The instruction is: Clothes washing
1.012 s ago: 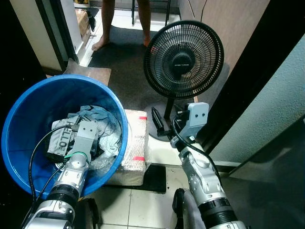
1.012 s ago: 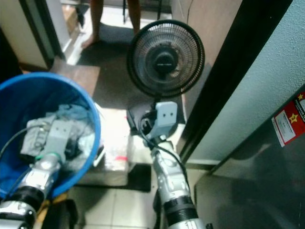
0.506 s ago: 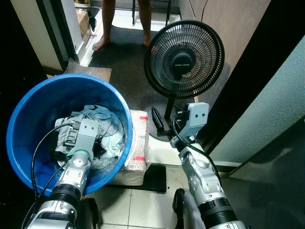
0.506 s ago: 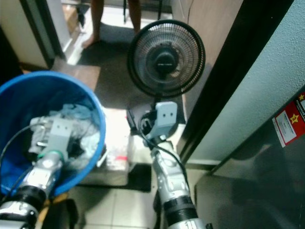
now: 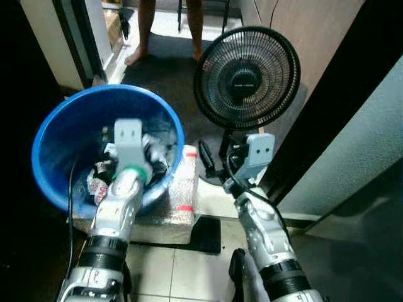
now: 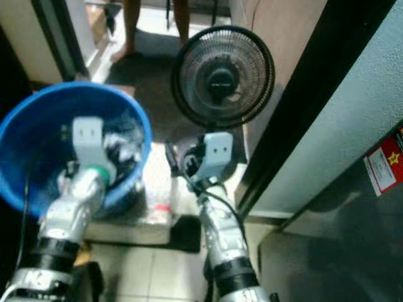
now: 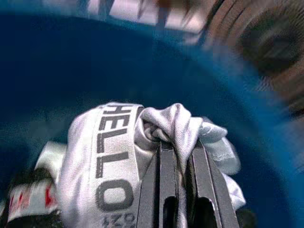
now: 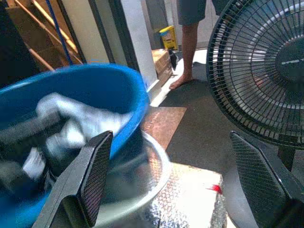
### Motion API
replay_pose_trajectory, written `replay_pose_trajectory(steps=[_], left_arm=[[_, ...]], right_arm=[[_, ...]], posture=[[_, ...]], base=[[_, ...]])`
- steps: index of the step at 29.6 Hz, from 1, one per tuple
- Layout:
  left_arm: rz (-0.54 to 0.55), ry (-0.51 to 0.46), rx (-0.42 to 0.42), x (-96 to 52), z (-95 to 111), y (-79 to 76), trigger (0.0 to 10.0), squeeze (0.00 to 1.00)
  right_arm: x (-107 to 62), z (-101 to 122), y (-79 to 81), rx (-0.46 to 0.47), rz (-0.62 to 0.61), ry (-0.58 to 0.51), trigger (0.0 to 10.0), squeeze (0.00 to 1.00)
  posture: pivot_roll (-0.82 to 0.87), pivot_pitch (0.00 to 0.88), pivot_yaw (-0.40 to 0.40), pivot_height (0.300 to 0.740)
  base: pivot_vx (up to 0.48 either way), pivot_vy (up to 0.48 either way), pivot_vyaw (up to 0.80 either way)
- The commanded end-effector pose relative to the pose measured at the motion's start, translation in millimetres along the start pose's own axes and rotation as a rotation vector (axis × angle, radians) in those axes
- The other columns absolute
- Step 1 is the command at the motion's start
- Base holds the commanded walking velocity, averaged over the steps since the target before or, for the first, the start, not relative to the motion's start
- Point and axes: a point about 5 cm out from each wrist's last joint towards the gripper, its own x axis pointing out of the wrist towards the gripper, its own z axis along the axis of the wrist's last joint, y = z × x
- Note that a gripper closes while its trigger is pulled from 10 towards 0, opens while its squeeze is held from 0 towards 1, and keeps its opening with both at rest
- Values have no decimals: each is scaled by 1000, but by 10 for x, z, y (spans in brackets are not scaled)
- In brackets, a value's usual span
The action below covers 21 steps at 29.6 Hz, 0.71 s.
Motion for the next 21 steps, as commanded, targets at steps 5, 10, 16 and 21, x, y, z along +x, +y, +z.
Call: replay_pose_trajectory(steps=[5, 10, 16, 21], left_arm=[[-103, -77, -58, -65, 279, -176, 10000, 0], [-132, -127, -68, -93, 452, -221, 10000, 0], [-150, -203, -68, -188, 662, -258, 10000, 0], [-269, -363, 122, -456, 894, -398, 10000, 0]], right_arm=[[-23, -33, -11, 0, -8, 8, 10000, 0], [-18, -34, -11, 1, -7, 7, 10000, 0], [0, 12, 5, 1, 1, -10, 10000, 0], [-1, 236, 22, 0, 4, -94, 10000, 0]], posture=[[101, 190, -29, 473], [103, 186, -28, 473], [99, 175, -25, 473], [96, 161, -27, 473]], base=[[0, 0, 0], [0, 0, 0], [0, 0, 0], [0, 0, 0]])
